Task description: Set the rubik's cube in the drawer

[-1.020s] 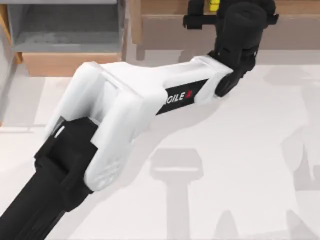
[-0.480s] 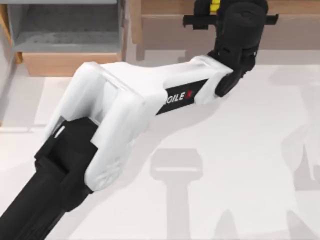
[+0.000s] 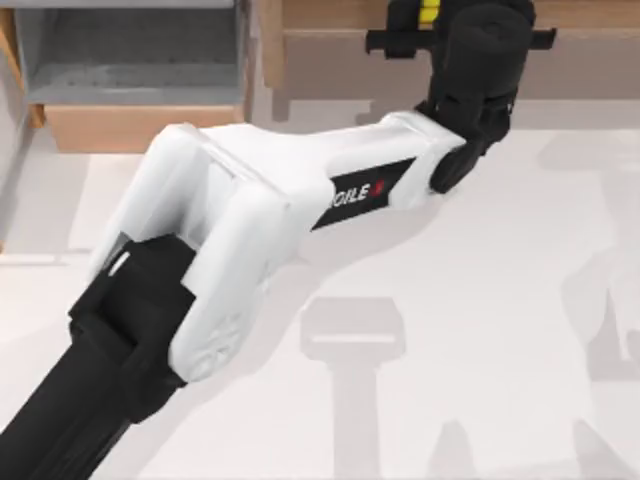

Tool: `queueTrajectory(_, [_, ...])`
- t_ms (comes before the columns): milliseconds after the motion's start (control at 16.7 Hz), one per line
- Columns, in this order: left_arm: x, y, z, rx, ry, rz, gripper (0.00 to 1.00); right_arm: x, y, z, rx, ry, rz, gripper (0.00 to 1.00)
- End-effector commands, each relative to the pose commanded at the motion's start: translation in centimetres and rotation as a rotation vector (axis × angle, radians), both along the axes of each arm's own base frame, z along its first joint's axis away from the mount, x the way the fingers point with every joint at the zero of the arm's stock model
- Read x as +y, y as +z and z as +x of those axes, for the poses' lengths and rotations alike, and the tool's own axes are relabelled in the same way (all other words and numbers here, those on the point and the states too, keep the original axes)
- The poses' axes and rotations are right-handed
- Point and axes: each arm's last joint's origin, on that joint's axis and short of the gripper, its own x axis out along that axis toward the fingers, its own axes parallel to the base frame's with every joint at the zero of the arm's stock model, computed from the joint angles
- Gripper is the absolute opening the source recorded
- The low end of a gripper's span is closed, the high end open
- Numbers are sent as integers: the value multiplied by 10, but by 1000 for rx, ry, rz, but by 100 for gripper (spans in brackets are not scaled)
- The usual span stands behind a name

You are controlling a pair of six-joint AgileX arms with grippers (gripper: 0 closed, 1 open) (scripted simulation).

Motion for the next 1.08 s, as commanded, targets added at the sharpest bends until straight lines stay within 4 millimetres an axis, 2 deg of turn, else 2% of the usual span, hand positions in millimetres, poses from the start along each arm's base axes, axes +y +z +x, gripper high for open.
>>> queueTrajectory(180, [-1,2,-2,-3,-2,-2,0,0,0,0,0,0,0,100])
queueTrajectory(240, [-1,10,-2,-20,4,-19,0,0,0,0,0,0,0,100])
queueTrajectory(480, [-3,77,-14,-182,36,-219,0,0,0,0,0,0,0,100])
queueTrajectory(600, [-3,93,-21,-213,45,-263,0,0,0,0,0,0,0,100])
queueTrajectory(720, [-3,78,-21,-177,47,-205,0,0,0,0,0,0,0,100])
queueTrajectory(900, [-6,33,-22,-57,13,-47,0,0,0,0,0,0,0,100])
queueTrajectory(1080, [-2,21,-22,-2,-4,0,0,0,0,0,0,0,0,100])
